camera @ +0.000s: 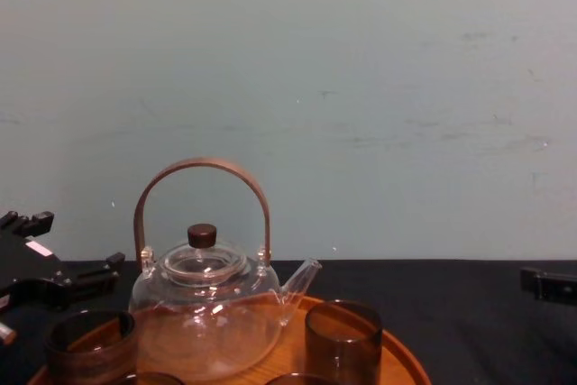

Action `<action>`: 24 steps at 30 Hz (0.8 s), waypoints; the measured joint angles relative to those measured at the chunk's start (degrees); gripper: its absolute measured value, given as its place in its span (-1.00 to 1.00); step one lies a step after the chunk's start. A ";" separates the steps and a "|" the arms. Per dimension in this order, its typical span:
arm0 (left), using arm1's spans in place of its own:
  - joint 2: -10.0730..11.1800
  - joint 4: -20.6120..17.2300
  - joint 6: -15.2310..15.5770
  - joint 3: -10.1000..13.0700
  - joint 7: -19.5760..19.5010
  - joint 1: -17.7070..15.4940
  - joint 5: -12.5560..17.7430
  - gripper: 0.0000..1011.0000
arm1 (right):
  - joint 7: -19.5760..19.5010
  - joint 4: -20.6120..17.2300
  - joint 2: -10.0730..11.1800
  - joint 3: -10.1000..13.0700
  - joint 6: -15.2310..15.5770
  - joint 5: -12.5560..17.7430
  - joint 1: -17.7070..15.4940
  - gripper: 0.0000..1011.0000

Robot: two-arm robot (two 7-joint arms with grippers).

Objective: Pick up the glass from the table and place it on the tray.

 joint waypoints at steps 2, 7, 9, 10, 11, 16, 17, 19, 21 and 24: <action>0.00 0.00 0.00 0.00 0.00 0.00 0.00 0.98 | 0.00 -0.02 0.01 0.01 -0.02 0.02 -0.01 0.98; 0.00 0.00 0.00 0.00 0.00 0.00 0.00 0.98 | -0.02 -0.07 0.04 0.03 -0.07 0.09 -0.01 0.98; 0.00 0.00 0.00 0.00 0.00 0.00 0.00 0.98 | -0.03 -0.07 0.04 0.03 -0.08 0.11 -0.01 0.98; 0.00 0.00 0.00 0.00 0.00 0.00 0.00 0.98 | -0.03 -0.09 0.05 0.03 -0.09 0.14 -0.01 0.98; 0.00 0.00 0.00 0.00 0.00 0.00 0.00 0.98 | -0.03 -0.09 0.05 0.03 -0.09 0.16 -0.01 0.98; 0.00 0.00 0.00 0.00 0.00 0.00 0.00 0.98 | -0.03 -0.12 0.08 0.03 -0.12 0.23 -0.01 0.98; 0.00 0.00 0.00 0.00 0.00 0.00 0.00 0.98 | -0.03 -0.12 0.08 0.03 -0.13 0.23 -0.01 0.98; 0.00 0.00 0.00 0.00 0.00 0.00 0.00 0.98 | -0.03 -0.13 0.09 0.03 -0.15 0.24 -0.01 0.98; 0.00 0.00 0.00 0.00 0.00 0.00 0.00 0.98 | -0.03 -0.14 0.09 0.03 -0.15 0.25 -0.01 0.98; 0.00 0.00 0.00 0.00 0.00 0.00 0.00 0.98 | -0.03 -0.16 0.09 0.03 -0.17 0.26 -0.01 0.98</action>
